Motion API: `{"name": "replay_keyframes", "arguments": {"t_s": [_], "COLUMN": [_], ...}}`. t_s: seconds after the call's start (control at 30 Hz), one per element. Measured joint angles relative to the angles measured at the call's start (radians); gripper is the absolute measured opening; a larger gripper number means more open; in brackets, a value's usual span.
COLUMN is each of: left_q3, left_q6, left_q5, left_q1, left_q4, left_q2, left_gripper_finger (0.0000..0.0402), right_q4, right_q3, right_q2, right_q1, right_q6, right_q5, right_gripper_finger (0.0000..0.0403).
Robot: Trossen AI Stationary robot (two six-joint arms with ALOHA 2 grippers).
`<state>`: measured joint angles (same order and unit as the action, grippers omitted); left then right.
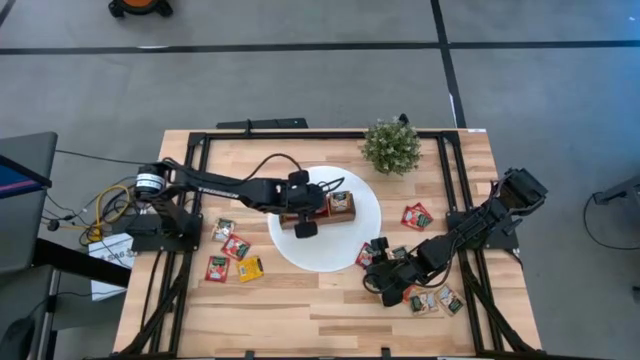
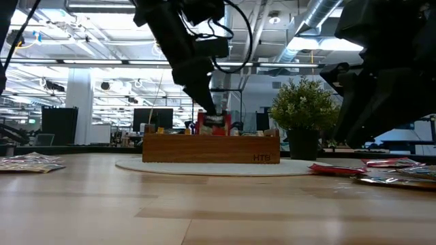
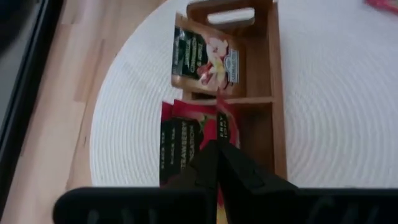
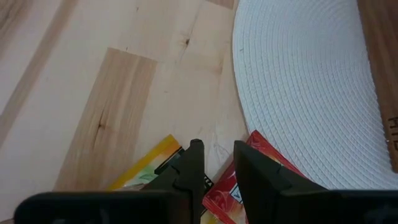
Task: Pick & Place Tea
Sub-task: Put the red tea bag into the middle section of the wooden organizer, then put the orange tea bag into the left section of the wooden organizer
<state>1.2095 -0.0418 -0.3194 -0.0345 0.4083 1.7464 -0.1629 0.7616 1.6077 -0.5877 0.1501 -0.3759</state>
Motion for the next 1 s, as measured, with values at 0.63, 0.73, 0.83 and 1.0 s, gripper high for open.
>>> {"name": "replay_keyframes", "arguments": {"t_s": [0.63, 0.73, 0.83, 1.0], "left_q3": [0.000, 0.000, 0.000, 0.000], "left_q6": [-0.055, -0.051, 0.003, 0.329], "left_q5": [-0.218, -0.357, -0.418, -0.287], "left_q1": [0.005, 0.030, 0.080, 0.195], "left_q4": [-0.007, 0.036, 0.122, 0.391], "left_q2": [0.020, 0.010, -0.023, -0.090], "left_gripper_finger": [0.0090, 0.0115, 0.0122, 0.0112], "right_q4": [0.006, 0.007, 0.017, 0.037], "right_q3": [0.000, 0.000, 0.000, 0.000], "right_q2": [0.000, 0.000, 0.000, 0.000], "right_q1": [0.000, 0.000, 0.000, 0.000], "right_q6": [0.000, 0.000, 0.000, 0.000], "right_q5": [0.003, 0.003, 0.003, 0.003], "right_gripper_finger": [0.0077, 0.0077, 0.0077, 0.0077]}}
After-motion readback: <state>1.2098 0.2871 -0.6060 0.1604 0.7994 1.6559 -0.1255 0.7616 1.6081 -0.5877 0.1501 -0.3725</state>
